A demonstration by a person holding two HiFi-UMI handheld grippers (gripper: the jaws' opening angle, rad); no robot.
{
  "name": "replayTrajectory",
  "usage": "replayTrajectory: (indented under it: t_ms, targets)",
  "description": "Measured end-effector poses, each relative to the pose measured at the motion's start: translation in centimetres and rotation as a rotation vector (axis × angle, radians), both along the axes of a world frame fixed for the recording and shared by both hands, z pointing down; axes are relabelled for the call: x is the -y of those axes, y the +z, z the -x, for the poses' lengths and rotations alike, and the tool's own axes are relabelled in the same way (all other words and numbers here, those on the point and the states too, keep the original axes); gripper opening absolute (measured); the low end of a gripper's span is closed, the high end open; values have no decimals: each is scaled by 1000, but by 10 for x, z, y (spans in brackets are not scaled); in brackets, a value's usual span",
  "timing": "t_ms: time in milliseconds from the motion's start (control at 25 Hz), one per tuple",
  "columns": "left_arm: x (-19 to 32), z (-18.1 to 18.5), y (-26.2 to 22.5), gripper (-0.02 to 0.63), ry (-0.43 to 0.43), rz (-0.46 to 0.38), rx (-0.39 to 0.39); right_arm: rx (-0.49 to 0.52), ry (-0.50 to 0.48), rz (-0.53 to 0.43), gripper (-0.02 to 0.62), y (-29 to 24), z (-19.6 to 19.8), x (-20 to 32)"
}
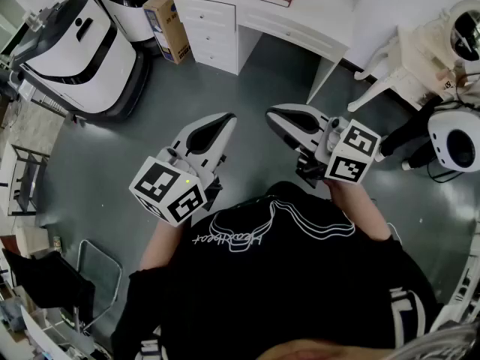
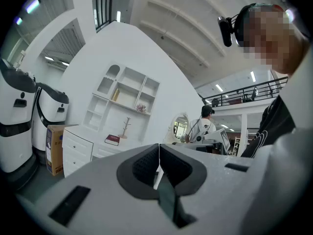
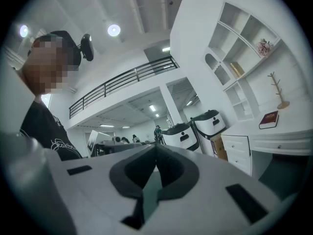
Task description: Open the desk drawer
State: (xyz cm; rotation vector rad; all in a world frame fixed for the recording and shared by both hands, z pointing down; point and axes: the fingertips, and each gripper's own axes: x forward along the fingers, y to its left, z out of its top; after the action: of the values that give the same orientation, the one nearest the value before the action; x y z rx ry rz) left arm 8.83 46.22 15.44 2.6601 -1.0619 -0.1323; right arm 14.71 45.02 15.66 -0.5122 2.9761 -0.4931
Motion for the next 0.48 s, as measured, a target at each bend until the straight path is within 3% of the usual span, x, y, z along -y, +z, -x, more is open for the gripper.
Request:
replayTrajectory:
  t_ms: [480]
  targets:
    - [17, -6, 9, 8, -13, 6, 9, -6, -26, -15, 6, 9, -1, 15]
